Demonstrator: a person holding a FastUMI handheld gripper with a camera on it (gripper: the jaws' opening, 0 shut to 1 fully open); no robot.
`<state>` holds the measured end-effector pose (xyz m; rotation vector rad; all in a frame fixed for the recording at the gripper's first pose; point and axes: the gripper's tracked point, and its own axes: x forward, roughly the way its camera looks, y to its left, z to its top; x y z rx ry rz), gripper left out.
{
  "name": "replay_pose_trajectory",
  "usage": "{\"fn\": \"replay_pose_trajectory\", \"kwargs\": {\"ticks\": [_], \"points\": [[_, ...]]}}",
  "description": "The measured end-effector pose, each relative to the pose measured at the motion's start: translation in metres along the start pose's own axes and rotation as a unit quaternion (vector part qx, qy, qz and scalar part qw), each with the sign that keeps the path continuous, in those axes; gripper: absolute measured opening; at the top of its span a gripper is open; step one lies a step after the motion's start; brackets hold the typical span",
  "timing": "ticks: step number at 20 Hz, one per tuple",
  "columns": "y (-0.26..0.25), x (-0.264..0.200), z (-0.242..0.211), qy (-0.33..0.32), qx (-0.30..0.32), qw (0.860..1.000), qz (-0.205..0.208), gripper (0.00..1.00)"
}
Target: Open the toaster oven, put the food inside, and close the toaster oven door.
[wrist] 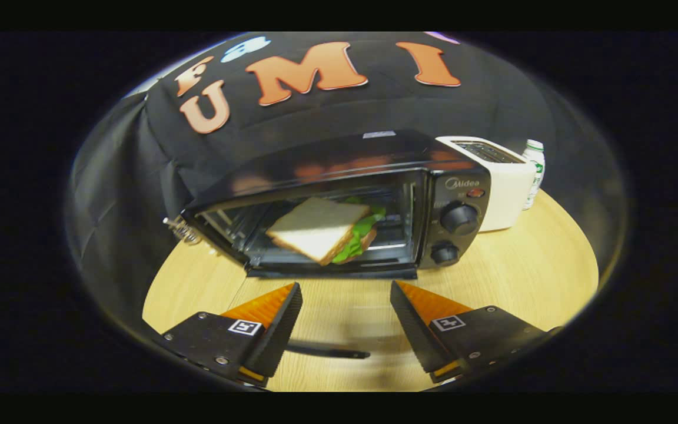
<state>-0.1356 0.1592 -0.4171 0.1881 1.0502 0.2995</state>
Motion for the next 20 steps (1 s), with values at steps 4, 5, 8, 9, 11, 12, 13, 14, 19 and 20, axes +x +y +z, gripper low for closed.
{"fn": "replay_pose_trajectory", "kwargs": {"ticks": [4, 5, 8, 9, 11, 12, 13, 14, 19, 20], "points": [[0.002, -0.013, -0.049, 0.059, -0.012, 0.998, 0.010, 0.96], [0.001, -0.016, -0.060, 0.073, -0.014, 0.997, 0.008, 0.98], [0.004, -0.030, -0.081, 0.099, -0.014, 0.995, 0.017, 0.98], [0.002, -0.034, -0.088, 0.102, -0.017, 0.995, 0.018, 0.99], [-0.002, -0.034, -0.105, 0.116, -0.029, 0.993, 0.012, 0.99], [-0.003, -0.033, -0.112, 0.127, -0.029, 0.991, 0.012, 0.99], [0.001, -0.031, -0.118, 0.133, -0.024, 0.991, 0.014, 0.99], [0.005, -0.027, -0.119, 0.136, -0.022, 0.990, 0.017, 0.99], [0.020, -0.007, -0.126, 0.175, -0.036, 0.984, 0.013, 0.99], [0.021, -0.004, -0.129, 0.187, -0.043, 0.981, 0.008, 0.99]]}}
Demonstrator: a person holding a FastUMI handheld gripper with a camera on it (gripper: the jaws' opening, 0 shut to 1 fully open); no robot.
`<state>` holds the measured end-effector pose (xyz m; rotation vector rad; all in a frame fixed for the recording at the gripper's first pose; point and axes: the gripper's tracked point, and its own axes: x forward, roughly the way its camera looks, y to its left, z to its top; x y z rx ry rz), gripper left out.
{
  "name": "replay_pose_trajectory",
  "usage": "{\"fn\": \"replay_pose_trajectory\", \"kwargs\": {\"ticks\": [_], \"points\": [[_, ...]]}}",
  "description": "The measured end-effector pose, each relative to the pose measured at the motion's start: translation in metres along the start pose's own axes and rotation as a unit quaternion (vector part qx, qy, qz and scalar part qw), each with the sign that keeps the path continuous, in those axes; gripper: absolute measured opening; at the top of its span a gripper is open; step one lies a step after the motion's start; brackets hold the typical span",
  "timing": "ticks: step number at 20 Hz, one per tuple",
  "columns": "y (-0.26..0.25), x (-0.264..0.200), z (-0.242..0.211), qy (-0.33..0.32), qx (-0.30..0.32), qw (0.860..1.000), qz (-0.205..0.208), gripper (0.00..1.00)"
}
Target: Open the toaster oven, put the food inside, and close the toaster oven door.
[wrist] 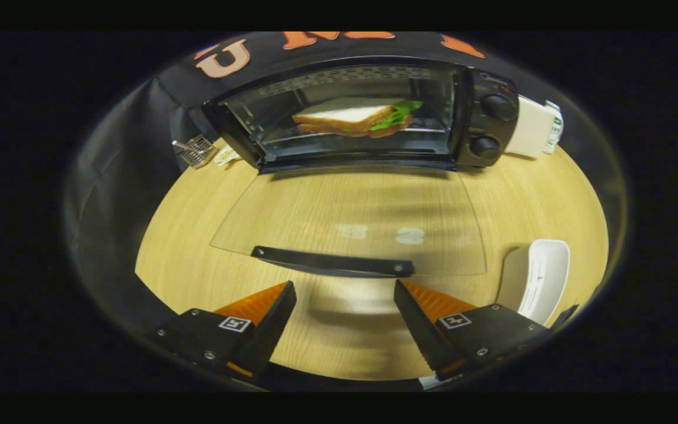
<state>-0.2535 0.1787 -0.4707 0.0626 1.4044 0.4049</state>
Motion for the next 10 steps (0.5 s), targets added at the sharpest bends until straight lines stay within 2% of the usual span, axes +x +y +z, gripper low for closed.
{"fn": "replay_pose_trajectory", "kwargs": {"ticks": [6, 10], "points": [[0.013, 0.008, 0.005, 0.019, -0.008, 1.000, 0.007, 1.00], [0.019, -0.001, 0.031, -0.008, 0.002, 1.000, 0.011, 0.99]]}}
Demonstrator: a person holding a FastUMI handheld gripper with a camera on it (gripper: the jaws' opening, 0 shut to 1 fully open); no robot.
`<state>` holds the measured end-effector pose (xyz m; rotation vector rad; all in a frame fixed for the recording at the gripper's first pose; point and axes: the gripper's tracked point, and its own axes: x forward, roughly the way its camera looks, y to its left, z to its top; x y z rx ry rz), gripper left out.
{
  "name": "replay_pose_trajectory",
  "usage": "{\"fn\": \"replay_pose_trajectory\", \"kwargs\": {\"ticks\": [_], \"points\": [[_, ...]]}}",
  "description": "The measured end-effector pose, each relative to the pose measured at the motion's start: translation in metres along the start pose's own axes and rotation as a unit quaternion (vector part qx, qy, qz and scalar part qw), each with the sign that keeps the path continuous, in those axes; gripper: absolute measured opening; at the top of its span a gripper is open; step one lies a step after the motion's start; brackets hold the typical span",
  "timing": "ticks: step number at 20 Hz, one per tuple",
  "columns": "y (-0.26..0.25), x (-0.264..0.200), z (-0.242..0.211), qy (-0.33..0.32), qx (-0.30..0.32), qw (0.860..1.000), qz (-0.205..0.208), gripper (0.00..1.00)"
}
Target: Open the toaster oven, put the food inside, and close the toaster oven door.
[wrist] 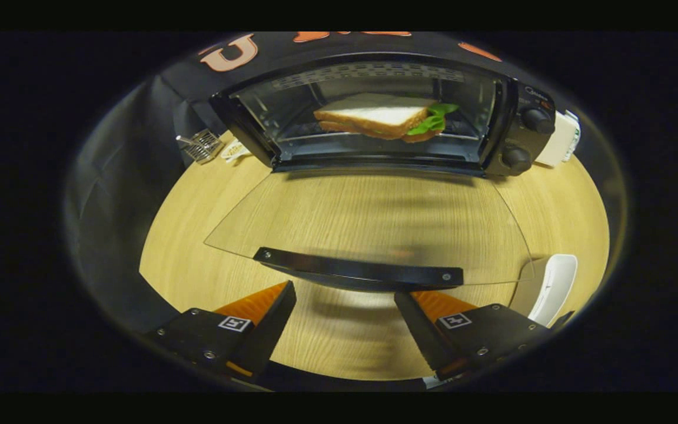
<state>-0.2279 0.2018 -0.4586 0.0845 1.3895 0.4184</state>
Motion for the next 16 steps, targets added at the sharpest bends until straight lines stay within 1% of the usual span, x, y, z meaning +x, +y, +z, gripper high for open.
{"fn": "replay_pose_trajectory", "kwargs": {"ticks": [4, 8, 15, 16], "points": [[-0.005, -0.018, 0.055, -0.065, 0.015, 0.998, -0.008, 0.99], [-0.013, -0.035, 0.110, -0.125, 0.020, 0.992, -0.022, 0.99], [-0.030, -0.052, 0.174, -0.180, 0.046, 0.982, -0.037, 0.99], [-0.029, -0.047, 0.168, -0.158, 0.039, 0.986, -0.038, 0.99]]}}
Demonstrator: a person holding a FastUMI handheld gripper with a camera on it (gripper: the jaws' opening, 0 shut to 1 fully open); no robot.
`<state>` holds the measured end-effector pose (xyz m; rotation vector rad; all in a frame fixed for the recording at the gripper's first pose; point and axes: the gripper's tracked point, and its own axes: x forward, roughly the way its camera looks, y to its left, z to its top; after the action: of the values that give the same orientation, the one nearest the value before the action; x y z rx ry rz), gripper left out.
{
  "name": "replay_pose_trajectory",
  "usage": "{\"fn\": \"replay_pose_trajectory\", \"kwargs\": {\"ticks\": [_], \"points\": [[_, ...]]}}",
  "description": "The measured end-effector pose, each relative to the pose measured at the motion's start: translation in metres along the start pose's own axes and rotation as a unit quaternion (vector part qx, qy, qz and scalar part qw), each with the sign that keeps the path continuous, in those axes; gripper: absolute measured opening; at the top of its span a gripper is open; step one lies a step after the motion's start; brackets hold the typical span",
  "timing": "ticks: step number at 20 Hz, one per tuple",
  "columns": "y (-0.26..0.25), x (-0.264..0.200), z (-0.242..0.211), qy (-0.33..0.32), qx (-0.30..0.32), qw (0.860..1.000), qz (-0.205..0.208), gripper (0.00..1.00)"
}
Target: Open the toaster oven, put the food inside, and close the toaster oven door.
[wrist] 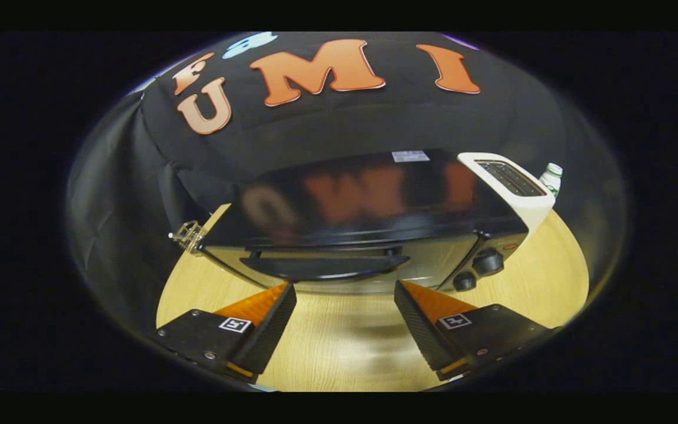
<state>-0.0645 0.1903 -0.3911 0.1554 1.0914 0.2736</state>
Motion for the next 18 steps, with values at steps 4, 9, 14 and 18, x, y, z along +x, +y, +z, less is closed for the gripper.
{"fn": "replay_pose_trajectory", "kwargs": {"ticks": [4, 9, 14, 18], "points": [[0.003, -0.018, 0.006, -0.025, -0.020, 0.999, -0.002, 0.99], [-0.006, -0.063, 0.032, -0.093, -0.037, 0.995, 0.000, 0.99], [-0.033, -0.125, 0.091, -0.197, -0.042, 0.979, -0.016, 0.99], [-0.070, -0.197, 0.147, -0.291, -0.053, 0.954, -0.057, 0.99]]}}
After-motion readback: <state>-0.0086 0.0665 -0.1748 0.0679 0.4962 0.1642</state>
